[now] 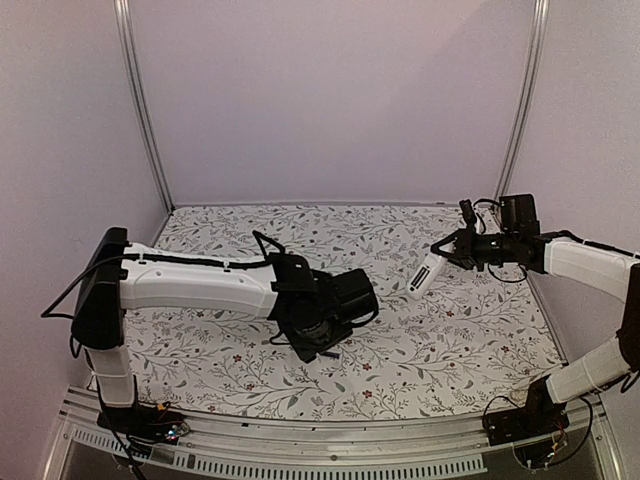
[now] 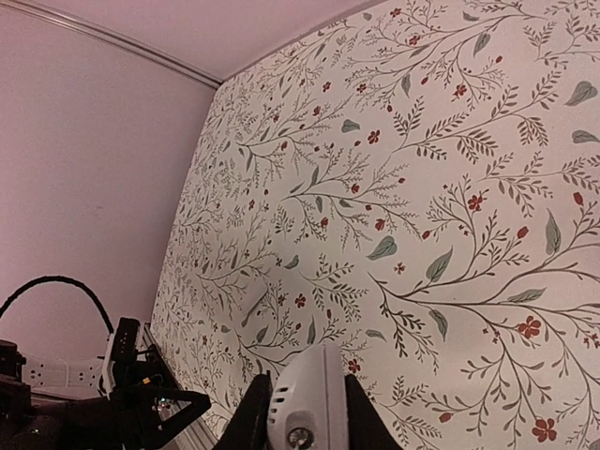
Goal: Load the batteries into the remote control
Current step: Pick up the battery from the center of the board.
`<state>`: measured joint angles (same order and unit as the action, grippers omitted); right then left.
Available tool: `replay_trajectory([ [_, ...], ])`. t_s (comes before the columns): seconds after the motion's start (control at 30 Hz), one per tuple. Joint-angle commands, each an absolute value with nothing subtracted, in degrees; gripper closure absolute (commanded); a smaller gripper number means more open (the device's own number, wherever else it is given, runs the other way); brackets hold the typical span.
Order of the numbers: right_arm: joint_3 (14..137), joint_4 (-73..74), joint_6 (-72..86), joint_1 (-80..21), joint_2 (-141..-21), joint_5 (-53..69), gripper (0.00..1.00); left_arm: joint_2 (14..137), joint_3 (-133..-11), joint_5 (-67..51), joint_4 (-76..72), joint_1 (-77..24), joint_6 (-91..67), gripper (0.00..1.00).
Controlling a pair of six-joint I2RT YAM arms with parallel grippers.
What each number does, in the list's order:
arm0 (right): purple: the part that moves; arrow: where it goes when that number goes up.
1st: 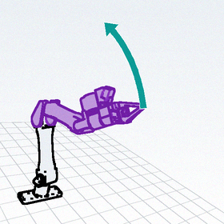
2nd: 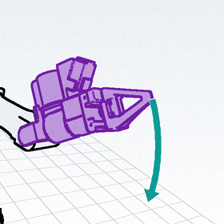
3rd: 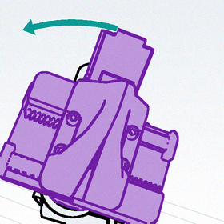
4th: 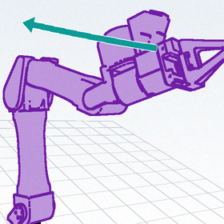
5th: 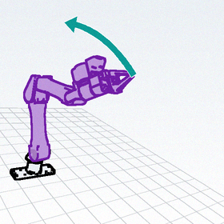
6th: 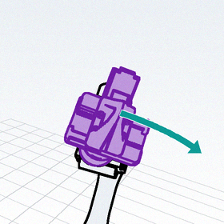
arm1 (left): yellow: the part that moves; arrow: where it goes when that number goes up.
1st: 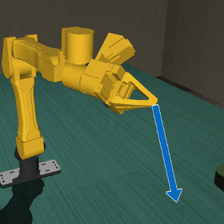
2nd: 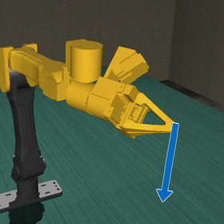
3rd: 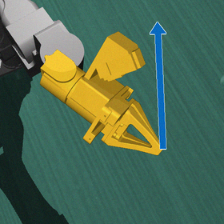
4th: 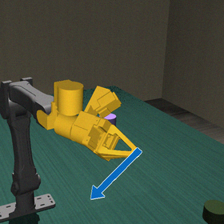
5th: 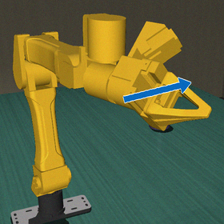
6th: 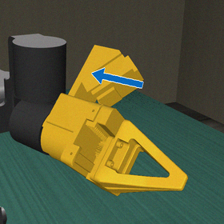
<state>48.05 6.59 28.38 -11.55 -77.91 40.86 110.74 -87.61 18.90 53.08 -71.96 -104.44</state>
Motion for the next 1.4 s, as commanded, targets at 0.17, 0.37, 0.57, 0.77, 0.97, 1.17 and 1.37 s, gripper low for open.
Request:
replay_trajectory([
  [0.17,49.28,7.97,26.66,-11.23,-76.18,39.81,0.99,116.17,-90.64,13.32,50.60,-69.77,-104.96,0.52],
  [0.37,49.35,8.22,26.48,-11.16,-76.55,39.56,0.99,119.18,-91.83,10.40,50.33,-68.74,-103.48,0.57],
  [0.57,49.39,8.55,26.16,-11.14,-76.47,39.10,0.99,120.48,-90.97,8.70,49.51,-67.82,-103.44,0.62],
  [0.77,49.57,8.75,25.97,-11.15,-76.60,39.12,0.99,120.65,-89.59,8.42,48.97,-66.53,-102.86,0.64],
  [0.97,49.40,8.75,25.74,-11.17,-77.05,39.06,0.98,122.24,-89.33,7.62,48.44,-65.62,-101.64,0.65],
  [1.17,49.61,8.70,25.75,-11.17,-77.24,38.85,0.98,124.28,-89.54,6.06,48.51,-65.40,-100.47,0.70],
  [1.37,49.82,8.71,25.66,-11.16,-77.82,39.01,0.98,125.32,-89.01,4.89,48.68,-64.69,-97.77,0.91],
])
